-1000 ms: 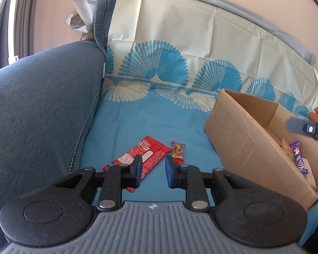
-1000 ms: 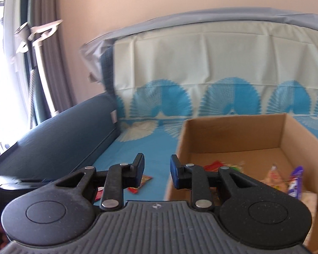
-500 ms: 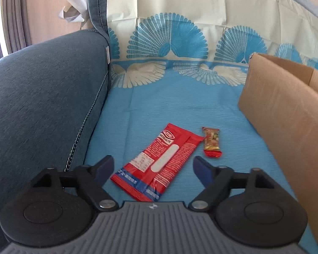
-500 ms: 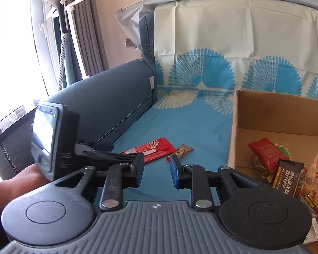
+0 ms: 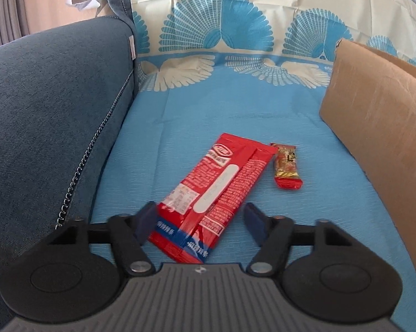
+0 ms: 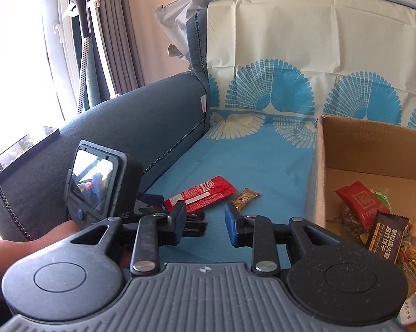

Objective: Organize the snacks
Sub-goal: 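Move both tools back to the red packet and gold candy on the sofa, then grasp the red spicy-strip packet with the left tool while the right tool grasps the gold candy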

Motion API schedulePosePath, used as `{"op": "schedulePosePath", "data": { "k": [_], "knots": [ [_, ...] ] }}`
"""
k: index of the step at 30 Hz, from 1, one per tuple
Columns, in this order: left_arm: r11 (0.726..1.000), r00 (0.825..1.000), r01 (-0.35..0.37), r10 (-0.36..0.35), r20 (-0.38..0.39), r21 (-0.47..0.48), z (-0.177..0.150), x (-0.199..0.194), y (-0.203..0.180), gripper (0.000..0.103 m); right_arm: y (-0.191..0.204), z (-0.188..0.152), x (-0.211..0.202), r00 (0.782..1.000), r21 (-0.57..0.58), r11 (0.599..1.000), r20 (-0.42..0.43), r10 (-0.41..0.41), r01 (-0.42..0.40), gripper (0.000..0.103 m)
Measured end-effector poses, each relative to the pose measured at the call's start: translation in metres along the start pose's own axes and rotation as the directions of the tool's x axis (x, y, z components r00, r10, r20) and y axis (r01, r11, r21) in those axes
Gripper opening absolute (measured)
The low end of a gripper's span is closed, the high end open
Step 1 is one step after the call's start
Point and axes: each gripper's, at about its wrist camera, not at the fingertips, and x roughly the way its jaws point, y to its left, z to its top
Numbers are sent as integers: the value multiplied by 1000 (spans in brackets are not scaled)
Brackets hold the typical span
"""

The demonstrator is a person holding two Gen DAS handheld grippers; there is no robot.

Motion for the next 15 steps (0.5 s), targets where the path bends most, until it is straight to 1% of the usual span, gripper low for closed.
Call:
{"op": "schedulePosePath", "data": {
  "k": [2, 3, 4, 5, 7, 11, 15],
  "knots": [
    [1000, 1000, 12, -12, 4, -5, 0, -3, 0, 48, 0, 1, 1, 1000, -2, 1000, 4, -8, 8, 33],
    [1000, 1000, 14, -14, 10, -7, 1, -5, 0, 45, 1, 1, 2, 1000, -5, 1000, 7, -14, 14, 33],
    [1000, 1000, 20, -20, 15, -11, 1, -7, 1, 33, 1, 0, 2, 1000, -6, 1000, 9, -22, 22, 33],
    [999, 999, 33, -33, 19, -18, 1, -9, 1, 19, 1, 0, 2, 1000, -3, 1000, 6, -28, 28, 33],
    [998, 998, 51, -50, 26, -36, 2, -13, 4, 2, -1, -1, 4, 999, 9, 999, -3, -35, 35, 33],
    [992, 997, 69, -64, 43, -110, 4, -18, 16, 2, 0, 1, 5, 998, 14, 998, -9, -54, 54, 33],
    [978, 997, 76, -69, 46, -193, 5, -19, 30, 2, 3, 15, 14, 996, 40, 996, -37, -82, 83, 33]
  ]
}}
